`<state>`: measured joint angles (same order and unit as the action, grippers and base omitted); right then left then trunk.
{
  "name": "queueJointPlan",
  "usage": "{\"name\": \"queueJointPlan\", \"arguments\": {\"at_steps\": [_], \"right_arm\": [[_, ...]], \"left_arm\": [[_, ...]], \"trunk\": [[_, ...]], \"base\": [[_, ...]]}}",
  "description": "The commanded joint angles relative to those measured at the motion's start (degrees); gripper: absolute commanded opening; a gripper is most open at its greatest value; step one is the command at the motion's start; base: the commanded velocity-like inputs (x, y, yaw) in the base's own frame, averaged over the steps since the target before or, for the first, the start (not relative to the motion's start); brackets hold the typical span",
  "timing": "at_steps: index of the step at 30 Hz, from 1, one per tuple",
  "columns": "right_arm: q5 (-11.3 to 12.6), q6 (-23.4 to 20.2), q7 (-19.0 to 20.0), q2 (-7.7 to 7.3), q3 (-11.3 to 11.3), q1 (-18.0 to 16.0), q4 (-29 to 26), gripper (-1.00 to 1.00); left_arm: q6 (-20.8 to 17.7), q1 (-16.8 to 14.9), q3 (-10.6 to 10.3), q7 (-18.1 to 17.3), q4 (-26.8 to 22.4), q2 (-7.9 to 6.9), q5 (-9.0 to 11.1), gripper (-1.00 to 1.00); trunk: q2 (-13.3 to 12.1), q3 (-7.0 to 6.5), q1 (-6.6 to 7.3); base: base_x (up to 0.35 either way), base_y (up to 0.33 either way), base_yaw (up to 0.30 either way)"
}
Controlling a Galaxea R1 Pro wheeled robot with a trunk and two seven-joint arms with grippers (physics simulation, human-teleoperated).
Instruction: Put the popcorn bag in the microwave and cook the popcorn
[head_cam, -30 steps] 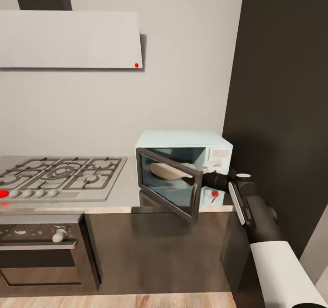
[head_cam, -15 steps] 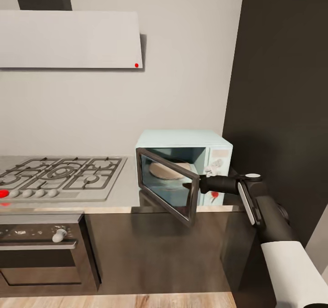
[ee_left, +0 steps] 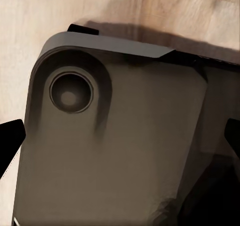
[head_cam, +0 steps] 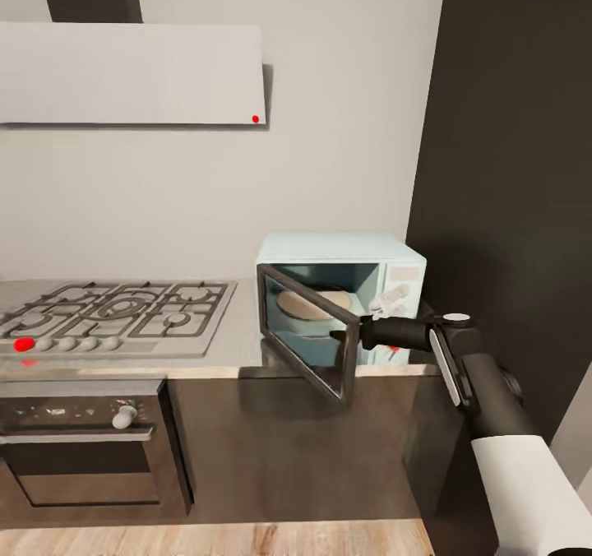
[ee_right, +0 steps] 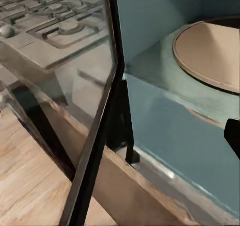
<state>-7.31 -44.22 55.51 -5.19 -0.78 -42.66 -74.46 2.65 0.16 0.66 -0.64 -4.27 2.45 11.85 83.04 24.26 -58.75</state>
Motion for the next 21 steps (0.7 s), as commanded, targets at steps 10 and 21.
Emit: {"name": "queueJointPlan", "arguments": {"at_steps": [10, 21], "right_arm": [[-0.4, -0.3, 0.6, 0.01, 0.0, -0.1, -0.1, 1.0], [-0.4, -0.3, 0.6, 0.01, 0.0, -0.1, -0.1, 1.0]], "left_arm": [[0.1, 0.0, 0.0, -0.1, -0.1, 0.01, 0.4, 1.0], [0.1, 0.0, 0.0, -0.1, -0.1, 0.01, 0.4, 1.0]], "trunk": [[0.0, 0.05, 0.02], [0.0, 0.05, 0.02]], "base": [[-0.201, 0.235, 0.0], [-0.139, 0.143, 0.0]]}}
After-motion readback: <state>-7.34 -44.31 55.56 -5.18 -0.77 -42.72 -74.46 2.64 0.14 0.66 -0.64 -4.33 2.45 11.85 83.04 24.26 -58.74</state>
